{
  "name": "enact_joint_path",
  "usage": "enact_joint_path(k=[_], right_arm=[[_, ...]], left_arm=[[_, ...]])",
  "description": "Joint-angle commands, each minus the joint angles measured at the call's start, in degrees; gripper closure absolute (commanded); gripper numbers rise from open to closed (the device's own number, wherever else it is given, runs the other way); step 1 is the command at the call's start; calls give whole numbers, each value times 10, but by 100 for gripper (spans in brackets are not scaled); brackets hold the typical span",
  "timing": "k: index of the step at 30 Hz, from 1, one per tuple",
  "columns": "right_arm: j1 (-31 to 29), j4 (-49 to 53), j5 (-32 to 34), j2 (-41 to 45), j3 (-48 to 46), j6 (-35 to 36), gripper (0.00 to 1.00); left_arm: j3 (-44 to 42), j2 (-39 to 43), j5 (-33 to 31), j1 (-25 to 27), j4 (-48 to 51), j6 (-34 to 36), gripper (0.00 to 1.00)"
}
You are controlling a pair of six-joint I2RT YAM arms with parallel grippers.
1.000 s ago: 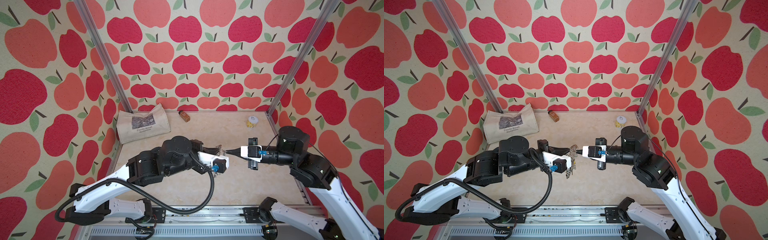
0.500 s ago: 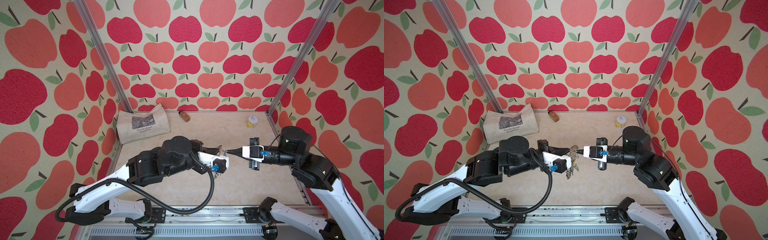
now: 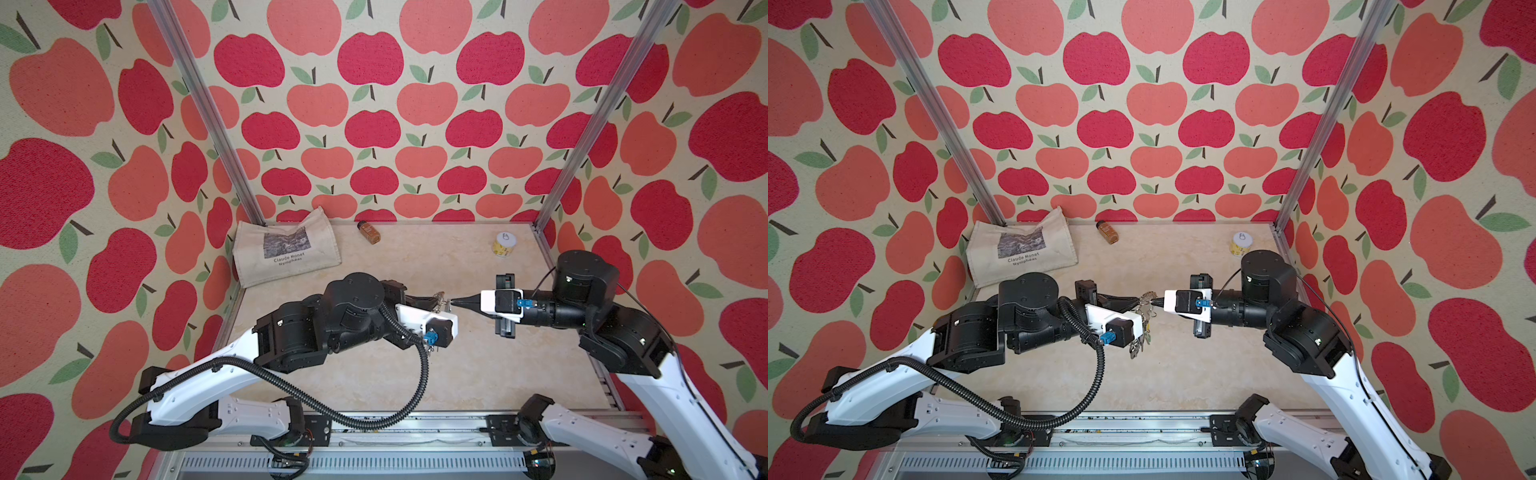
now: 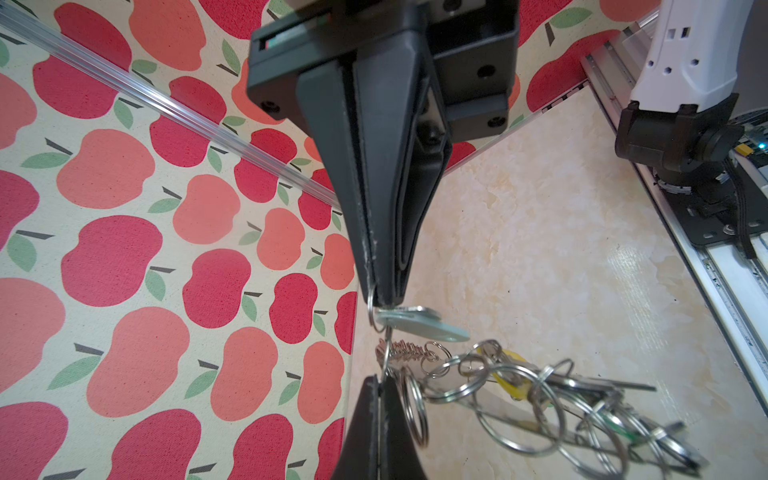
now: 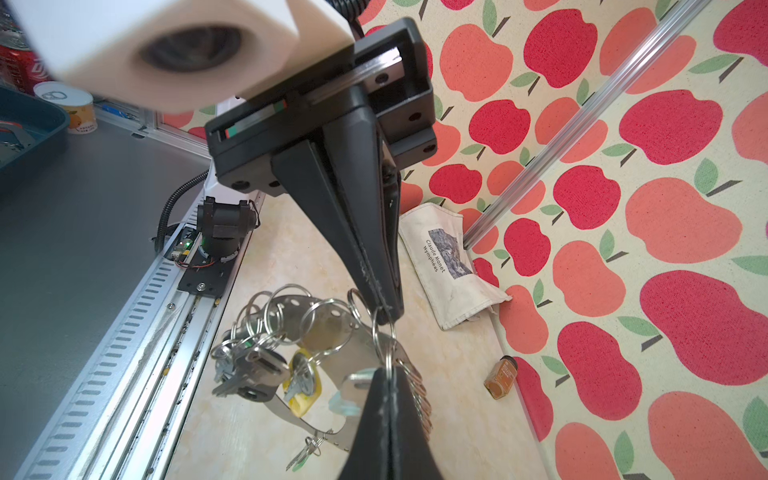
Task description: Put the keys on the keyring
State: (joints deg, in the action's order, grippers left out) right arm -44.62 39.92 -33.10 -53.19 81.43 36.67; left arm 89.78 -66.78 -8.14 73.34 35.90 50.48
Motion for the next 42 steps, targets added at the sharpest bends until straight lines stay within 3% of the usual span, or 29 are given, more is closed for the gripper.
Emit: enact_joint_path(k=[1,42], right_arm=[[-3,-7,-14,-1,9,-3,100],[-4,-14,-6,8,9,-7,100]], left_arm=[[17,2,-6,4,-12,4,100],[8,10,-20,3,-10,3,100]])
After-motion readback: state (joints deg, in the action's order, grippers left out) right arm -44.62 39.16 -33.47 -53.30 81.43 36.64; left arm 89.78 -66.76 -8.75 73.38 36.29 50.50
